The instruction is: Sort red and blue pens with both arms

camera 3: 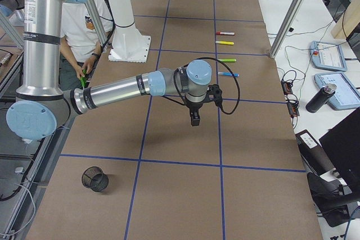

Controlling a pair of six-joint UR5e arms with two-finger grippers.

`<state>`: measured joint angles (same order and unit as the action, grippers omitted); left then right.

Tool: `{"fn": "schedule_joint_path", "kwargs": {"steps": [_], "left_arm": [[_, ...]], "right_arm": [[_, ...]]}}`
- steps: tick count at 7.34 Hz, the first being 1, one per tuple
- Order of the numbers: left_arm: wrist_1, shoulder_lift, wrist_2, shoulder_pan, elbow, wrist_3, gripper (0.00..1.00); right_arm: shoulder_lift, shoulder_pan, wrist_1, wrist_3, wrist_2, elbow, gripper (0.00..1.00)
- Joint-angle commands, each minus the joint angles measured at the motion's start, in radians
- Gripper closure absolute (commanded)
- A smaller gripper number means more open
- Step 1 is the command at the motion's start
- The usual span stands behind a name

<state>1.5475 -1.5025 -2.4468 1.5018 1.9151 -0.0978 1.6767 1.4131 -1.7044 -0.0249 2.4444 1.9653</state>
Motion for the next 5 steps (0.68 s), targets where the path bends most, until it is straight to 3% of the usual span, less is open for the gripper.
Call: {"fn": "schedule_joint_path", "kwargs": {"steps": [1, 4, 5], "left_arm": [[0.003, -0.136, 0.008, -0.139, -0.042, -0.110, 0.05], [0.000, -0.406, 0.012, -0.303, -0.196, -0.263, 0.05], [0.002, -0.483, 0.081, -0.343, -0.226, -0.325, 0.05]], "right_arm": [[0.003, 0.000, 0.000, -0.001, -0.001, 0.003, 0.00], [0.005, 0.000, 0.000, -0.003, -0.002, 0.004, 0.00], [0.006, 0.000, 0.000, -0.003, -0.001, 0.004, 0.00]]}}
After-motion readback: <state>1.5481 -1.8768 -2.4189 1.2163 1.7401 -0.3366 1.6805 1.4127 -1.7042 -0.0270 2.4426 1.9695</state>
